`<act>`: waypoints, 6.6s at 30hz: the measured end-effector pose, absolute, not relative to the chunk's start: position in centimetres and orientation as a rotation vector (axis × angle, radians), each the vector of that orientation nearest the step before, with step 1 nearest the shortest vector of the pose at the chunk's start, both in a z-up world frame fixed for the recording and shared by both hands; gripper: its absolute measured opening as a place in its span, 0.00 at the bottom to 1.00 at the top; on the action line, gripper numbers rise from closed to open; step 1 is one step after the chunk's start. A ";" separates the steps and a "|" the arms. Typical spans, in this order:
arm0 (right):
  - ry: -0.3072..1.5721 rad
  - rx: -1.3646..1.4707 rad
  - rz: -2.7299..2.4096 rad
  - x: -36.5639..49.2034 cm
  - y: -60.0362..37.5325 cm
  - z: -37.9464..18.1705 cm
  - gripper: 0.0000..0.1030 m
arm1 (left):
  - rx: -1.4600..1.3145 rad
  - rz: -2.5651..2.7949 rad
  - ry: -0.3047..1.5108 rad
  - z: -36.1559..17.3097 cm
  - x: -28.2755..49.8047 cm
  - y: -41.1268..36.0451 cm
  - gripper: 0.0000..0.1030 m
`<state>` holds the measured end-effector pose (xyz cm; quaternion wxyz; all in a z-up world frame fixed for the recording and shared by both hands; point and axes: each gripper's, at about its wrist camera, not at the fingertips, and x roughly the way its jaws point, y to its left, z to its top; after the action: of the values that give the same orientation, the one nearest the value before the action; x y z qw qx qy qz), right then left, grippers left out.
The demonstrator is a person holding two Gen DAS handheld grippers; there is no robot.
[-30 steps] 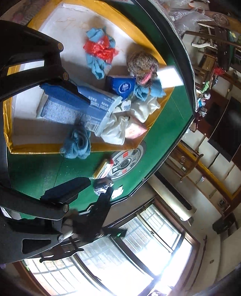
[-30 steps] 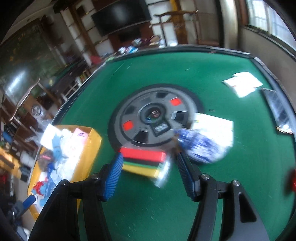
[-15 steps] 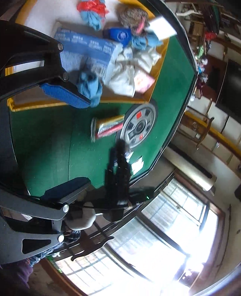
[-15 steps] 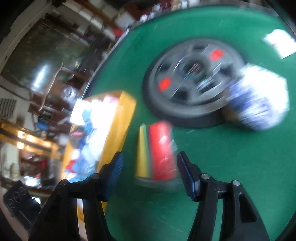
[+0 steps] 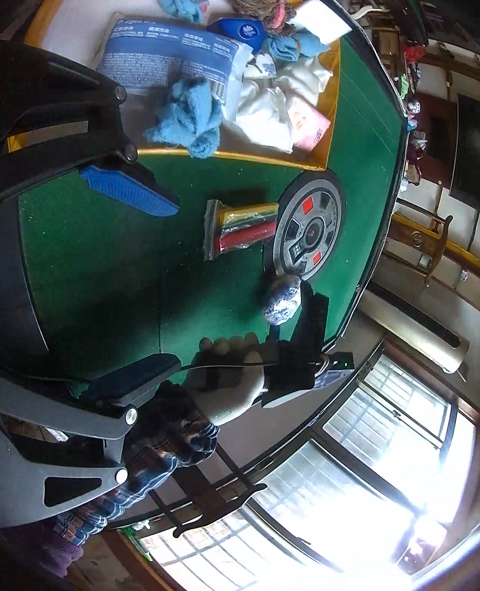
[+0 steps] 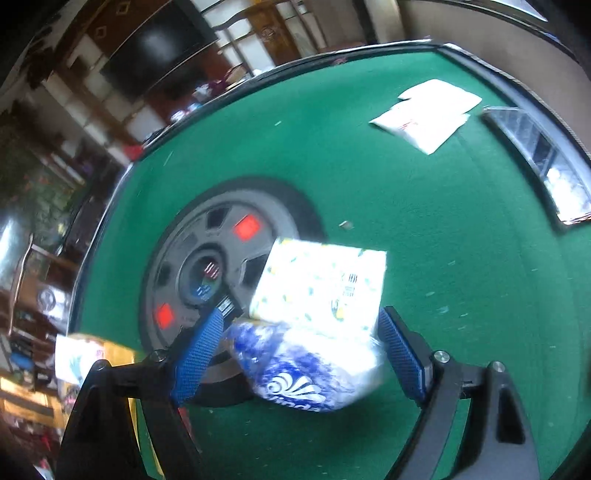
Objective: Organize soft objects
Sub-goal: 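Grasp the blue-and-white Vinda tissue pack with the right tool, then grasp the striped sponge pack with the left tool while the right tool holds the Vinda pack, then carry the sponge pack and Vinda pack over the tray with both tools, then open both tools to release both packs into the tray, then move both tools back over the table toward the red plastic bag, then grasp the red plastic bag with the right tool, then grasp the white patterned tissue pack with the left tool while the right tool holds the red bag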
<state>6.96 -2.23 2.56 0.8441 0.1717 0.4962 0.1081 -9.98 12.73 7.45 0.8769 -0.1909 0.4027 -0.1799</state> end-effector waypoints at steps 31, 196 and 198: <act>0.875 0.354 0.371 -4.3 -8.6 1.6 0.65 | 0.011 -0.047 1.031 0.1 3.9 5.5 0.72; 0.845 0.778 0.232 -3.4 -24.8 -0.9 0.36 | -0.348 -0.185 1.030 3.0 19.4 1.7 0.71; 0.846 0.778 0.232 -3.1 -24.7 -0.8 0.36 | -0.358 -0.199 1.072 2.2 20.3 1.1 0.71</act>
<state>-3.11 -24.69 -0.80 0.8330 0.3670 0.3994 0.1095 20.30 1.13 2.15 0.8399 -0.1695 0.5069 -0.0943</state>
